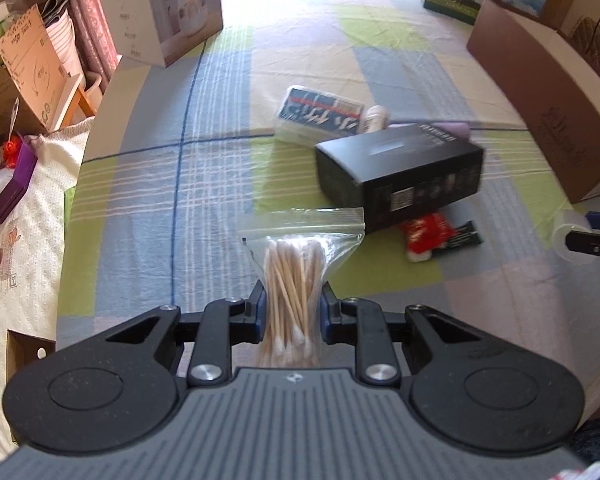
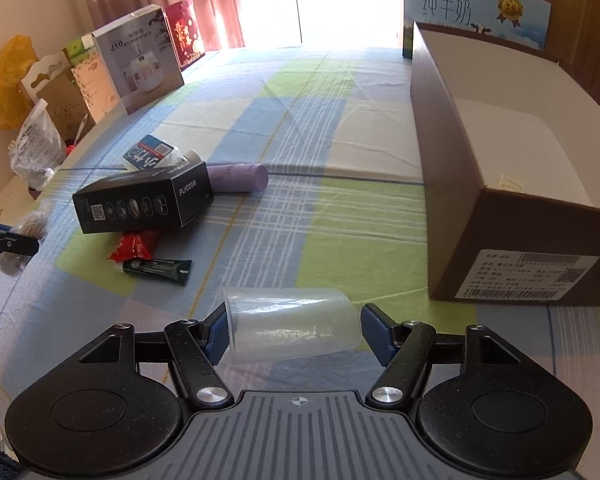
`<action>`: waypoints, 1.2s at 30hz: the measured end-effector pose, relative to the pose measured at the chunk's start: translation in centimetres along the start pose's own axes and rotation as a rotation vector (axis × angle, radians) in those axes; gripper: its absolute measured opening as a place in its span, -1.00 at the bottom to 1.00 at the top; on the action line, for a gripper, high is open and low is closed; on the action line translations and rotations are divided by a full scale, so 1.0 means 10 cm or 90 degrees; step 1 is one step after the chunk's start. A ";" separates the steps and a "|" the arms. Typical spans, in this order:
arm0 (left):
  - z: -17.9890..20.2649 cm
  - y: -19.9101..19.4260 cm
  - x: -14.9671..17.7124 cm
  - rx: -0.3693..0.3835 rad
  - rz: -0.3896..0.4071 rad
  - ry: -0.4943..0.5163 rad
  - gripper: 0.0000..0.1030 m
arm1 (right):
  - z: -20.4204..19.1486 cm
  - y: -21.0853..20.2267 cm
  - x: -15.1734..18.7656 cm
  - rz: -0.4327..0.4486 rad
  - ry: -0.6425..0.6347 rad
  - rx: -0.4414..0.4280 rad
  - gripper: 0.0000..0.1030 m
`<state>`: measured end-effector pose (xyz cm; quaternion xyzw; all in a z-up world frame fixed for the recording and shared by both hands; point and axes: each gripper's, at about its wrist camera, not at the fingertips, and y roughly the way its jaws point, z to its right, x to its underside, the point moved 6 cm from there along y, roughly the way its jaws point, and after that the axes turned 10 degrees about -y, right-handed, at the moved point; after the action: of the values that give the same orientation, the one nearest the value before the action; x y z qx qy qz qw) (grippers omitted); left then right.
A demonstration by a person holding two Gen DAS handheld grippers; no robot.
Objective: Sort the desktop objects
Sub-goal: 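Carry the swab bag and clear cup in both grippers over the box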
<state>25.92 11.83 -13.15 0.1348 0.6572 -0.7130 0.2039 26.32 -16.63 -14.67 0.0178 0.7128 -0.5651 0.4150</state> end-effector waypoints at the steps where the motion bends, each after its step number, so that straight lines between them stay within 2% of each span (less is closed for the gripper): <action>1: 0.07 -0.04 0.00 0.006 0.004 0.003 -0.60 | 0.02 -0.05 0.00 0.005 -0.001 -0.001 0.26; 9: 0.86 -0.24 -0.11 0.074 0.031 0.055 -0.60 | 0.26 -0.49 -0.02 0.047 0.005 0.004 0.26; 21: 2.10 -0.33 -0.30 0.179 0.059 0.133 -0.60 | 0.86 -1.14 -0.05 0.114 0.028 0.041 0.26; 22: 2.19 -0.34 -0.32 0.188 0.062 0.136 -0.60 | 0.92 -1.19 -0.06 0.121 0.030 0.043 0.22; 23: 2.30 -0.35 -0.34 0.199 0.065 0.140 -0.60 | 0.98 -1.24 -0.08 0.128 0.031 0.041 -0.39; 24: 2.40 -0.36 -0.36 0.208 0.068 0.144 -0.60 | 1.06 -1.27 -0.10 0.129 0.037 0.030 -0.71; 28: 2.83 -0.37 -0.49 0.235 0.082 0.166 -0.60 | 1.40 -1.24 -0.14 0.123 0.049 0.035 -0.70; 30: 3.01 -0.34 -0.54 0.239 0.087 0.174 -0.60 | 1.52 -1.22 -0.11 0.122 0.057 0.001 -0.70; 32: 3.15 -0.32 -0.58 0.242 0.091 0.177 -0.60 | 1.57 -1.24 -0.01 0.133 0.058 -0.024 -0.69; 34: 3.21 -0.30 -0.58 0.239 0.089 0.172 -0.60 | 1.60 -1.20 0.12 0.121 0.054 -0.025 -0.45; 35: 3.22 -0.28 -0.58 0.238 0.087 0.167 -0.60 | 1.64 -1.18 0.20 0.107 0.057 -0.014 0.02; 36: 3.21 -0.27 -0.57 0.233 0.083 0.162 -0.60 | 1.69 -1.16 0.28 0.101 0.063 0.000 0.33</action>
<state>32.15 -19.24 -4.95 0.3005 0.5275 -0.7828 0.1368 28.39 -35.92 -7.45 0.1016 0.7289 -0.5289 0.4226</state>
